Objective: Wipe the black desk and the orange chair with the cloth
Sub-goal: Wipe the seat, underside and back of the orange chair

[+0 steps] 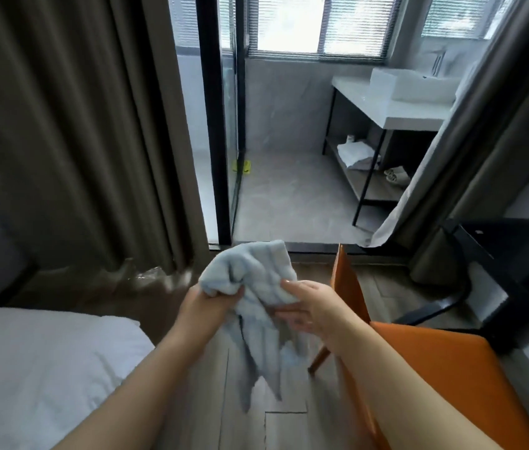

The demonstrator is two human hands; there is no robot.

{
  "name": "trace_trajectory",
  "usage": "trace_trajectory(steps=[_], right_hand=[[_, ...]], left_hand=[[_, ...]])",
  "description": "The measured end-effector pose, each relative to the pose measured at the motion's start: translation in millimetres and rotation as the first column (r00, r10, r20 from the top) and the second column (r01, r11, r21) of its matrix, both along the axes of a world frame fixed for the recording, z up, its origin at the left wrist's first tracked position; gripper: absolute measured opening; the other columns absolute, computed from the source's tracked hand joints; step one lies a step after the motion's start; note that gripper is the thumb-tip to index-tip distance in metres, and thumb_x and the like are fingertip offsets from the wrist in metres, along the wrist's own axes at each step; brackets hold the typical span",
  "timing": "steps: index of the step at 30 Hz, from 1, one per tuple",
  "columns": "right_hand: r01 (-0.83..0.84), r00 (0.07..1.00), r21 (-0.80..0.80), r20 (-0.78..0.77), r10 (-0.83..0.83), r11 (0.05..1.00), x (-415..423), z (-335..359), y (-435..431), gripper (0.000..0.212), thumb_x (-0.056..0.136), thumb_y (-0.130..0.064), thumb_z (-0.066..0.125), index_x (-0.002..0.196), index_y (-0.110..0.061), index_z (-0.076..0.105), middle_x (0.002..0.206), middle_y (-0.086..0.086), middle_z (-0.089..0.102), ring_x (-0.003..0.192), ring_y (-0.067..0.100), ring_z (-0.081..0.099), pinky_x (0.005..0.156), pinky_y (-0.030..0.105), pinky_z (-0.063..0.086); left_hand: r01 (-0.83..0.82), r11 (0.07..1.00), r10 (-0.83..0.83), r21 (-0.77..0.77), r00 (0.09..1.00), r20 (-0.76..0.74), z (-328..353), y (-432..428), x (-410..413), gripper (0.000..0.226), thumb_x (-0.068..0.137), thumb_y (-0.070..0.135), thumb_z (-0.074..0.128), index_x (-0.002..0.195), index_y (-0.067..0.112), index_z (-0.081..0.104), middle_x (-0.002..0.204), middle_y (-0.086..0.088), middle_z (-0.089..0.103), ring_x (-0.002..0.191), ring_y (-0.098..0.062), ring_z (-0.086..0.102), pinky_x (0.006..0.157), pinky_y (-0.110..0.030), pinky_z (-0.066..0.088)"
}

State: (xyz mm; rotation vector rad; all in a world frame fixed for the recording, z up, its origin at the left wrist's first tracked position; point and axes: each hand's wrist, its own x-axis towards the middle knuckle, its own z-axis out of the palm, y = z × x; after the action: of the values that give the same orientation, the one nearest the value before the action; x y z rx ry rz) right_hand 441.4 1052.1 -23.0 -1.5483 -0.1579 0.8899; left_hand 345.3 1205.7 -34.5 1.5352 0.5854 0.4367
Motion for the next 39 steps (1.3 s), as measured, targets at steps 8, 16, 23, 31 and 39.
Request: trace_trajectory(steps=[8,16,23,31,39], right_hand=[[0.146,0.902,-0.183,0.428,-0.055,0.972,43.7,-3.2,26.0,0.011,0.075,-0.026,0.075,0.065,-0.025,0.070,0.057,-0.012,0.064,0.053,-0.004,0.057,0.053,0.016,0.044],[0.128,0.990,0.406,-0.003,-0.139,0.905,148.3,-4.9,66.2,0.030,0.068,-0.021,0.072,0.096,-0.014,0.069,0.093,0.009,0.068,0.081,0.022,0.065,0.069,0.032,0.053],[0.179,0.983,0.287,-0.018,-0.182,0.941,245.2,0.8,93.9,0.057,0.066,-0.007,0.071,0.119,-0.003,0.052,0.100,0.012,0.068,0.082,0.021,0.066,0.066,0.031,0.055],[0.607,0.786,0.144,0.032,-0.617,0.781,319.6,-13.2,118.5,0.051,0.085,0.000,0.062,0.126,-0.025,0.044,0.109,0.002,0.060,0.085,0.015,0.064,0.060,0.026,0.055],[0.774,0.626,0.024,-0.180,-0.759,0.633,367.5,-17.4,145.7,0.051,0.094,-0.006,0.052,0.140,-0.018,0.034,0.126,0.017,0.055,0.089,0.024,0.059,0.070,0.035,0.049]], left_hand=[[0.172,0.979,-0.171,-0.109,0.985,0.013,9.4,64.1,55.8,0.021,0.062,0.019,0.062,0.082,0.019,0.068,0.078,0.000,0.071,0.077,-0.014,0.065,0.070,-0.032,0.052],[0.363,0.876,-0.339,-0.319,0.932,0.131,18.3,115.2,175.4,0.023,0.087,0.003,0.050,0.105,0.008,0.064,0.098,-0.015,0.071,0.088,-0.028,0.069,0.065,-0.032,0.057],[0.313,0.881,-0.309,-0.354,0.948,0.071,17.8,136.3,289.4,0.011,0.091,0.015,0.057,0.100,0.012,0.062,0.089,-0.009,0.072,0.082,-0.023,0.070,0.066,-0.034,0.056],[0.200,0.949,-0.217,-0.242,0.975,-0.046,-19.0,166.9,386.9,0.054,0.087,0.020,0.066,0.132,0.028,0.038,0.118,-0.006,0.056,0.089,-0.013,0.061,0.066,-0.030,0.050],[0.651,0.064,-0.792,0.757,0.494,-0.358,-17.8,177.3,474.4,0.116,0.061,0.046,0.080,0.127,0.060,-0.015,0.149,0.023,-0.010,0.143,-0.008,0.001,0.110,-0.022,0.014]])
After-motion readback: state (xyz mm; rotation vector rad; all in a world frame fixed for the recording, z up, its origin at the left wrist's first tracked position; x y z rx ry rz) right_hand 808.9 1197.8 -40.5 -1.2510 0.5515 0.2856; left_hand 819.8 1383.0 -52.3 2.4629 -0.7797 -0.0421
